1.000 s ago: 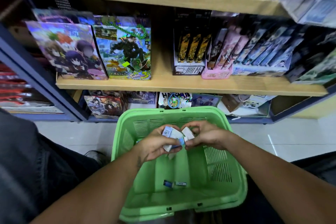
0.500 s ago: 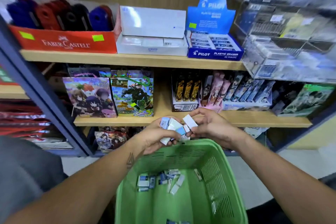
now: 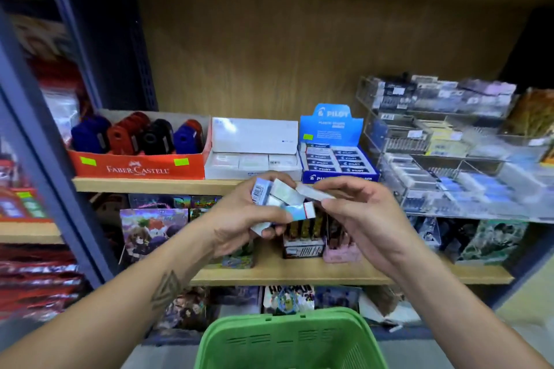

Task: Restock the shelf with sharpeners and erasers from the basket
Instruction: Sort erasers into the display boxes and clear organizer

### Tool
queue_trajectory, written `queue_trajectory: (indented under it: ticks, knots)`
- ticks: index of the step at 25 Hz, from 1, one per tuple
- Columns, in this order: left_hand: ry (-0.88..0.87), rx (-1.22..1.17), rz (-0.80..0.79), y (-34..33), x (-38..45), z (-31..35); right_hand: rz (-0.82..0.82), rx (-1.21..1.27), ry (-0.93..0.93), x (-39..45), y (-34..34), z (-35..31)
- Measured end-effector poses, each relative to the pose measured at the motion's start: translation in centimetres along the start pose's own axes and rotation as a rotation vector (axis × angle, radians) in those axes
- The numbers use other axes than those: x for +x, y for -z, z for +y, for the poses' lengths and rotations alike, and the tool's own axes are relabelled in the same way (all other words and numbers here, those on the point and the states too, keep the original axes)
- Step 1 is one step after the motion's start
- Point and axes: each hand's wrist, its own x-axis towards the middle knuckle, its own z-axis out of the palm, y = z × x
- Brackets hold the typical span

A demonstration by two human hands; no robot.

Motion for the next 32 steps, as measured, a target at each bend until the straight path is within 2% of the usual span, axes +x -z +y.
queue_trajectory:
  ticks: [3, 5, 8, 11, 13, 17, 20, 24, 29, 30, 31, 32]
  knots:
    - [-0.079, -0.021, 0.043, -0.5, 1.1, 4.0, 0.007, -0.071, 0.137, 2.0, -0.9, -3.3]
    - [-0.100, -0.018, 0.147, -0.3, 2.1, 6.3, 0.060, -0.200, 0.207, 4.2, -1.5, -4.7]
    - [-0.164, 0.023, 0.375, 0.9, 3.3, 8.7, 0.191, -0.681, 0.258, 7.9, -2.5, -5.6]
    - [-0.185, 0.048, 0.531, 2.5, 3.8, 8.9, 0.059, -1.189, 0.179, 10.8, -4.2, -4.7]
    - [-0.155, 0.057, 0.559, 2.8, 3.8, 8.3, -0.008, -1.377, 0.152, 11.8, -5.1, -3.9]
    - [-0.116, 0.013, 0.521, 2.4, 4.0, 7.5, -0.013, -1.417, 0.133, 11.8, -5.3, -5.0]
    - [-0.096, -0.035, 0.510, 2.5, 4.1, 7.2, -0.091, -1.479, 0.088, 11.8, -5.8, -5.3]
    - [-0.086, -0.110, 0.477, 2.3, 4.2, 6.9, -0.057, -1.570, 0.109, 12.2, -6.1, -4.2]
    - [-0.098, -0.170, 0.484, 2.4, 4.2, 6.8, -0.046, -1.569, 0.057, 12.3, -5.9, -3.6]
    - [-0.104, -0.176, 0.491, 2.3, 4.2, 6.7, -0.042, -1.495, 0.064, 12.1, -5.8, -3.7]
    - [-0.115, -0.185, 0.498, 2.2, 4.3, 6.7, -0.026, -1.316, 0.057, 11.9, -5.7, -4.0]
    - [-0.132, -0.194, 0.500, 2.1, 4.3, 6.6, -0.005, -1.033, 0.010, 11.4, -5.4, -4.3]
